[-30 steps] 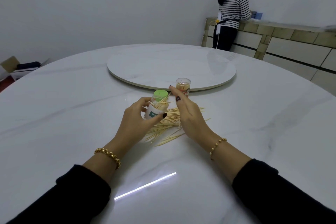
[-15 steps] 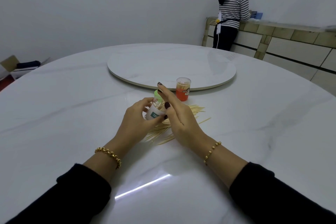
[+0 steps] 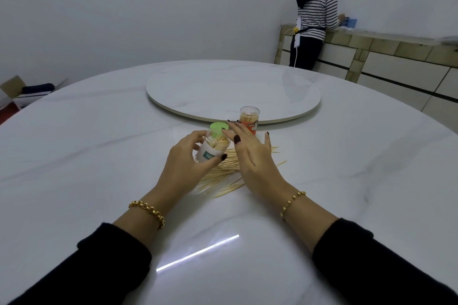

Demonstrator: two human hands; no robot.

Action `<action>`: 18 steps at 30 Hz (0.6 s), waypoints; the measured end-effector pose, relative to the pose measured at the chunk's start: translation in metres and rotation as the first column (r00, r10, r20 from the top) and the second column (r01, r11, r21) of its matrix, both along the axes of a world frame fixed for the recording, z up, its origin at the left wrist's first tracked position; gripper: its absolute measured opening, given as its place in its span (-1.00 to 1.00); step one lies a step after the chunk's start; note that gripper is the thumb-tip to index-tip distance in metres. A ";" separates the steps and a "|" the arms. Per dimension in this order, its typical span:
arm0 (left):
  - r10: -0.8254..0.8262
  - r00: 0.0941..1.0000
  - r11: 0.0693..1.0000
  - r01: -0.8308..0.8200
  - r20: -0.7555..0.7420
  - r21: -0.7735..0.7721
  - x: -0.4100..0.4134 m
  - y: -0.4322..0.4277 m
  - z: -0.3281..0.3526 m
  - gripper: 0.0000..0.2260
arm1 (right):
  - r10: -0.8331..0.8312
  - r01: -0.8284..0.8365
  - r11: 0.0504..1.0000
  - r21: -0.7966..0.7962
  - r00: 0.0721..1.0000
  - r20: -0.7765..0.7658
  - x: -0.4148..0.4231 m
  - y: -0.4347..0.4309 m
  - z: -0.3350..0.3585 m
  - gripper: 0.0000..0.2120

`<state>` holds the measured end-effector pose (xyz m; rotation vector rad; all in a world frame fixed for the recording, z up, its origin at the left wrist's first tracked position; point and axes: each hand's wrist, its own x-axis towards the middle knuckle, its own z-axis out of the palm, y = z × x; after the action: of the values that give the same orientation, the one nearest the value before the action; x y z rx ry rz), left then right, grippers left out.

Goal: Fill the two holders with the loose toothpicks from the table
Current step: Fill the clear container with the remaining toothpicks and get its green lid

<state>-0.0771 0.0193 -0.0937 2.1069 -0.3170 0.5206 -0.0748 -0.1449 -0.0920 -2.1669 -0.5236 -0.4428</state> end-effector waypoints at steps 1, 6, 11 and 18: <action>0.000 1.000 1.000 0.000 -0.001 -0.003 0.000 0.000 0.000 -0.60 | 0.011 -0.011 1.000 0.013 1.000 0.011 0.000 0.001 -0.001 -0.39; 0.021 1.000 1.000 -0.020 -0.015 0.016 0.001 0.001 -0.001 -0.64 | 0.052 -0.065 0.992 0.105 0.991 0.125 0.000 0.009 -0.001 -0.52; 0.002 1.000 1.000 -0.002 -0.016 -0.009 0.002 0.002 -0.002 -0.66 | 0.066 -0.077 0.995 0.069 0.987 0.144 0.000 0.006 0.000 -0.53; -0.020 1.000 0.999 0.020 -0.006 0.030 0.003 0.001 -0.003 -0.61 | -0.039 0.033 0.999 0.036 0.986 0.160 0.011 -0.008 -0.002 -0.50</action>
<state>-0.0742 0.0202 -0.0964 2.1315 -0.3444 0.5014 -0.0641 -0.1534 -0.0940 -2.1219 -0.5623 -0.6460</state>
